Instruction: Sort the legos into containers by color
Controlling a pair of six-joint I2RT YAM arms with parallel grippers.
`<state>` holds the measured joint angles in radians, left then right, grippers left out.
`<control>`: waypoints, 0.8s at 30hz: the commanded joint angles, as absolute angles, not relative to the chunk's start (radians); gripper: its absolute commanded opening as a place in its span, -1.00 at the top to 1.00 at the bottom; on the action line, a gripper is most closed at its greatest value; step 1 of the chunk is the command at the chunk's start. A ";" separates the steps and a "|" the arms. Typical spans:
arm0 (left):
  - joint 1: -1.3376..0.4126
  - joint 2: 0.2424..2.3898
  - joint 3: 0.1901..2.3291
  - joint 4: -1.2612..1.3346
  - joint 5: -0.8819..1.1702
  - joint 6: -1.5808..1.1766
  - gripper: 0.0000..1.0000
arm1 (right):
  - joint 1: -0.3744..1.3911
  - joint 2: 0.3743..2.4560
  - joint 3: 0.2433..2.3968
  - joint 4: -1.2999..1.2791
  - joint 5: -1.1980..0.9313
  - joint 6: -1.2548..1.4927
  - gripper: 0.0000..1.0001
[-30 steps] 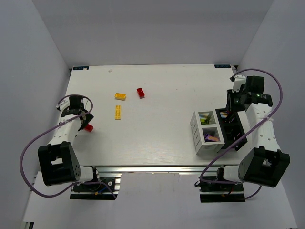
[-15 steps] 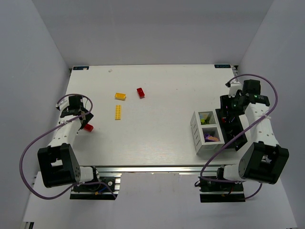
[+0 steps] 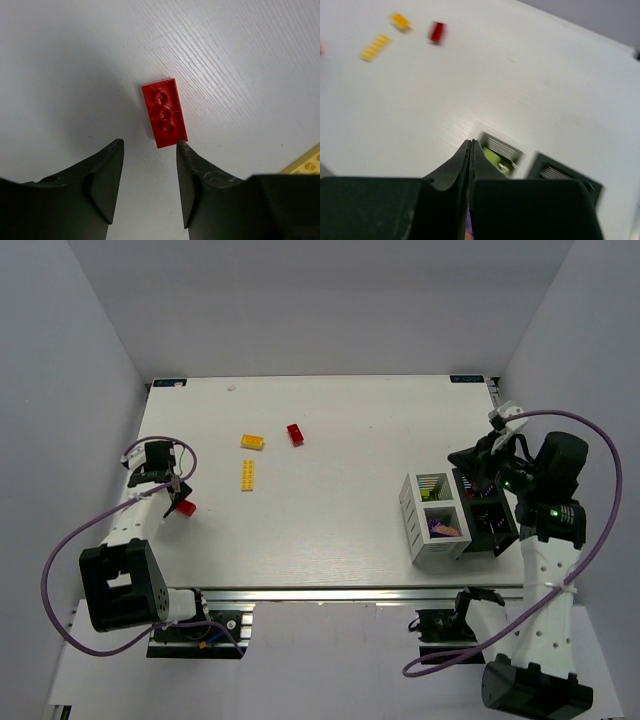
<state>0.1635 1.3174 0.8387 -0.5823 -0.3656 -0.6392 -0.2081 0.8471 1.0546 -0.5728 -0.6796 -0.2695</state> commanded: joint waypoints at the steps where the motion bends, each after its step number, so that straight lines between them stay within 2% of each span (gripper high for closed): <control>1: 0.169 1.345 0.857 -0.564 -0.370 -0.611 -0.09 | -0.212 0.966 0.955 -0.463 -1.073 -0.195 1.00; 4: 0.169 1.399 0.873 -0.548 -0.325 -0.572 -0.20 | -0.209 0.977 0.960 -0.481 -1.063 -0.262 1.00; 5: 0.178 1.410 0.876 -0.535 -0.290 -0.560 -0.37 | -0.207 0.951 0.968 -0.504 -1.063 -0.271 1.00; 9: 0.178 1.454 0.873 -0.515 -0.249 -0.517 -0.69 | -0.203 0.943 0.924 -0.525 -1.108 -0.285 1.00; 12: 0.178 1.482 0.876 -0.489 -0.206 -0.497 -0.71 | -0.202 0.945 0.937 -0.564 -1.104 -0.331 1.00; 21: 0.196 1.620 0.951 -0.486 -0.224 -0.491 -0.35 | -0.193 0.942 0.942 -0.595 -1.127 -0.360 1.00; 24: 0.196 1.647 0.977 -0.489 -0.225 -0.495 -0.01 | -0.193 0.933 0.937 -0.589 -1.124 -0.357 1.00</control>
<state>0.1890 1.6470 0.9325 -0.5041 -0.2207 -0.4980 -0.1974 0.9543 0.9180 -0.5819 -1.0985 -0.3382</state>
